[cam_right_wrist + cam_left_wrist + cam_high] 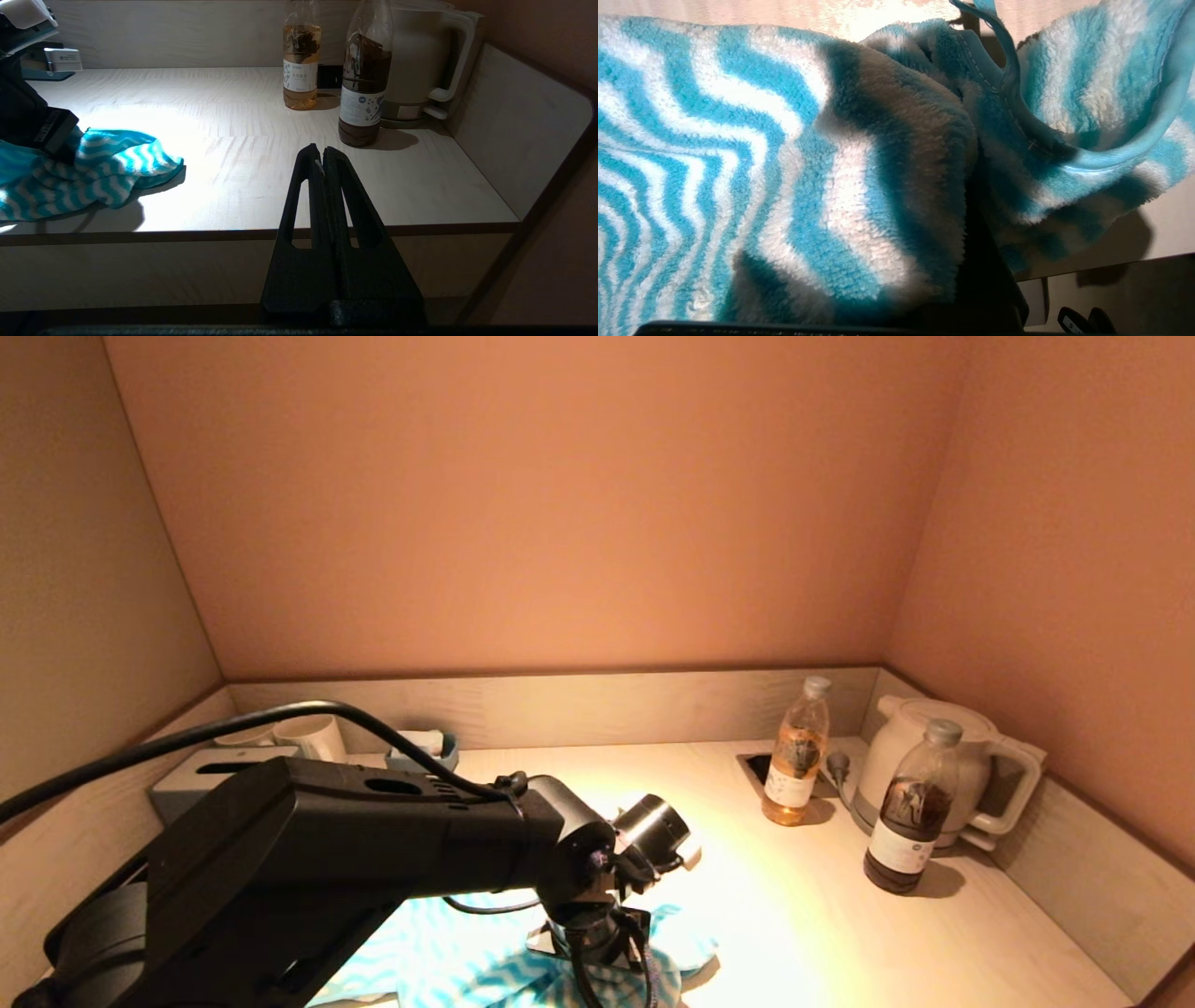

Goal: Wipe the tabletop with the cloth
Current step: Sweep the stains on the table

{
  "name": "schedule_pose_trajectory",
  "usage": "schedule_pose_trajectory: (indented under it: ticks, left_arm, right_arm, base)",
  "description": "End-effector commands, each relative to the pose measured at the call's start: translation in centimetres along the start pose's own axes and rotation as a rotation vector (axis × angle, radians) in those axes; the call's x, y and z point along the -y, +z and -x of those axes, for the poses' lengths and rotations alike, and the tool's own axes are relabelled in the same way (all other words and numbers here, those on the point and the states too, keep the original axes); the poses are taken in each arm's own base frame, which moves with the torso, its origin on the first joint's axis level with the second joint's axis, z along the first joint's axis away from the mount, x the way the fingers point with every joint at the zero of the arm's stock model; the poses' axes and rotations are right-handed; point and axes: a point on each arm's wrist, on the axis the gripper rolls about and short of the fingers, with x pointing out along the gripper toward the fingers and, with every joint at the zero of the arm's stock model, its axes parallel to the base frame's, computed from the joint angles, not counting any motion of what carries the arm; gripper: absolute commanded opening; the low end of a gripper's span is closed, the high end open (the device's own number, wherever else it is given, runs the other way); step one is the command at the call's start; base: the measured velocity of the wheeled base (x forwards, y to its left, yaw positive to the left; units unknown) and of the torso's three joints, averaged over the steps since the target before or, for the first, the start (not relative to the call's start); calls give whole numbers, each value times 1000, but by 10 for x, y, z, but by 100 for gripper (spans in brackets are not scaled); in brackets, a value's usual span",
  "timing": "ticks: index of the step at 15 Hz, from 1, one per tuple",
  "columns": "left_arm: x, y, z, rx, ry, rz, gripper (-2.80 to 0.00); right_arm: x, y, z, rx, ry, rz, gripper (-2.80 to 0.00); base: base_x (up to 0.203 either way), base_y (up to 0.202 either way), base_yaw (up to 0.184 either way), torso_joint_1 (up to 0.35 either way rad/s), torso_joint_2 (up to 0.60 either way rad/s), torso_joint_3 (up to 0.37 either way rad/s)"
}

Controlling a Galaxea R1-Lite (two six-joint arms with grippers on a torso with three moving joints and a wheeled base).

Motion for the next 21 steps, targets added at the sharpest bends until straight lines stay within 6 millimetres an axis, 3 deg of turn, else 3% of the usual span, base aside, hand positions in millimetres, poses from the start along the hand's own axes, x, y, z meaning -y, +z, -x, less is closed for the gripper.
schedule_pose_trajectory:
  ticks: [1,4,7,12,14,16,18,21]
  left_arm:
    - [4,3,-14,2,3,0,-280]
    - [-16,25,-37,36,10,50,-280]
    - [-42,45,-47,63,26,119,-280]
    - [-75,64,-38,110,78,217,-280]
    - [-84,69,0,159,55,256,-280]
    - [-95,62,32,172,53,280,-280]
    - [-109,55,46,162,70,314,-280]
    - [-150,46,68,159,117,400,-280]
  right_arm:
    - [0,0,0,0,1,1,-280]
    - [0,0,0,0,1,1,-280]
    - [0,0,0,-1,1,0,-280]
    - [0,0,0,0,1,1,-280]
    - [0,0,0,0,1,1,-280]
    - [0,0,0,0,1,1,-280]
    - [0,0,0,0,1,-1,-280]
    - [0,0,0,0,1,1,-280]
  base:
    - [0,0,0,0,0,0]
    - [0,0,0,0,0,0]
    - [0,0,0,0,0,0]
    - [0,0,0,0,0,0]
    - [0,0,0,0,0,0]
    - [0,0,0,0,0,0]
    - [0,0,0,0,0,0]
    - [0,0,0,0,0,0]
